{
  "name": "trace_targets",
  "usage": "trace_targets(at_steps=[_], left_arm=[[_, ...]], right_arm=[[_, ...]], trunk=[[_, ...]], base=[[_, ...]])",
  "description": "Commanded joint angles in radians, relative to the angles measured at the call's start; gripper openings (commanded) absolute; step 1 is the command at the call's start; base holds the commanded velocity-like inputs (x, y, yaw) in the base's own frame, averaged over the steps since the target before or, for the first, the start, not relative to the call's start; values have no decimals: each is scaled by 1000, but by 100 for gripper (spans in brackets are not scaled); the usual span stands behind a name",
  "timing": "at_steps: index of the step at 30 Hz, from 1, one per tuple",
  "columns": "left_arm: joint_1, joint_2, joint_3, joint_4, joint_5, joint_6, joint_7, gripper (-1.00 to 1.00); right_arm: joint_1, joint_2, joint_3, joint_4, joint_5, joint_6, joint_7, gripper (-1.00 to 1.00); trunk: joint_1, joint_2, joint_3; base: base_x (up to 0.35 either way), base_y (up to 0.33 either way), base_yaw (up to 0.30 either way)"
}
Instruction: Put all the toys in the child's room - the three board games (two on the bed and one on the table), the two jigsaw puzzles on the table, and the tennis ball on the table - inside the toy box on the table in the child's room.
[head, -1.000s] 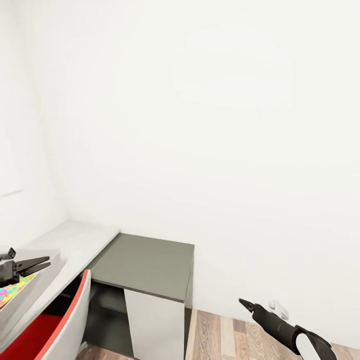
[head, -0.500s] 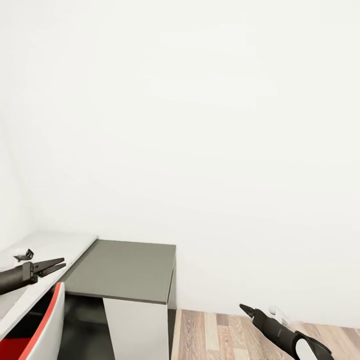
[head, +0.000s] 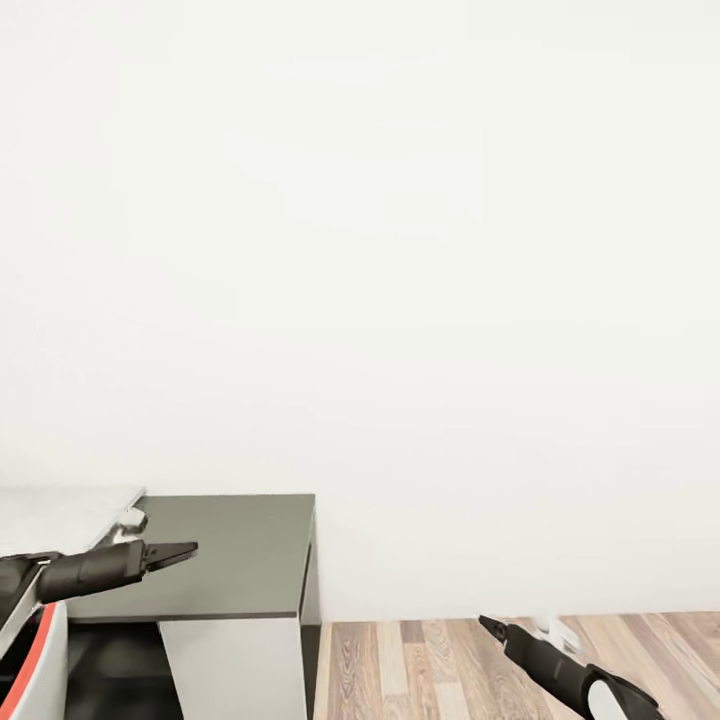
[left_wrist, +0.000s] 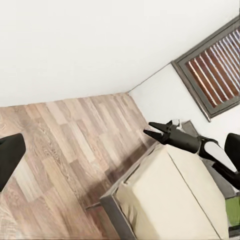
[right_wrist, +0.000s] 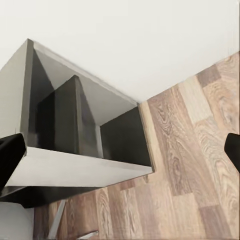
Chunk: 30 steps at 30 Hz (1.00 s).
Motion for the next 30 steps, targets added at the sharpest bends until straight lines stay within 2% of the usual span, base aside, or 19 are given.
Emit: trace_targets(at_steps=[1, 3, 4, 5, 6, 8, 11, 12, 15, 16, 20, 23, 25, 27, 30], left_arm=[[0, -10, -2, 0, 2, 12, 31, 100], [-1, -50, -6, 3, 2, 15, 173, 100], [-1, -59, -7, 5, 2, 16, 211, 100], [-1, -77, -8, 13, 2, 15, 289, 100], [-1, -87, -8, 19, 2, 13, 329, 100], [-1, -119, -10, 54, 2, 8, 494, 100], [-1, -143, -11, 125, 2, -20, 689, 100], [-1, -145, -11, 141, 2, -36, 711, 100], [-1, -152, -11, 248, 4, -159, 779, 100], [-1, -154, -10, 300, 4, -208, 792, 100], [-1, -156, -10, 430, 3, -306, 816, 100], [-1, -163, -10, 471, 3, -344, 843, 100], [-1, -179, -10, 488, 4, -362, 880, 100], [-1, -200, -11, 508, 4, -375, 947, 100], [-1, -214, -11, 528, 4, -382, 1009, 100]], right_arm=[[-1, 3, 2, 0, 12, 5, 1, 100], [-1, 23, 23, 1, 73, -2, -8, 100], [-1, 31, 28, 1, 88, -3, -12, 100], [-1, 49, 37, 1, 116, -4, -26, 100], [-1, 59, 41, 1, 130, -5, -35, 100], [-1, 99, 51, 1, 185, -5, -89, 100], [-1, 135, 56, 18, 249, -9, -172, 100], [-1, 139, 57, 23, 255, -10, -181, 100], [-1, 153, 58, 51, 272, -29, -205, 100], [-1, 156, 58, 57, 274, -39, -209, 100], [-1, 160, 60, 65, 278, -54, -213, 100], [-1, 161, 63, 67, 279, -58, -214, 100], [-1, 161, 74, 69, 279, -59, -215, 100], [-1, 161, 97, 70, 279, -59, -215, 100], [-1, 161, 116, 78, 279, -60, -217, 100]], trunk=[[0, -1, 0], [0, -1, 0], [0, -1, 0], [0, -1, 0], [0, -1, 0], [0, -1, 0], [0, -1, 0], [0, -1, 0], [0, -1, 0], [0, -1, 0], [0, -1, 0], [0, -1, 0], [0, -1, 0], [0, -1, 0], [0, -1, 0]], base=[[0, 0, -281], [0, 0, -281], [0, 0, -281], [0, 0, -281], [0, 0, -281], [0, 0, -281], [0, 0, -270], [0, 0, -217], [-12, 0, -107], [-117, 5, -46], [-216, 22, -23], [-293, 10, -7], [-314, 4, -3], [-322, 2, -1], [-326, 1, -1]])
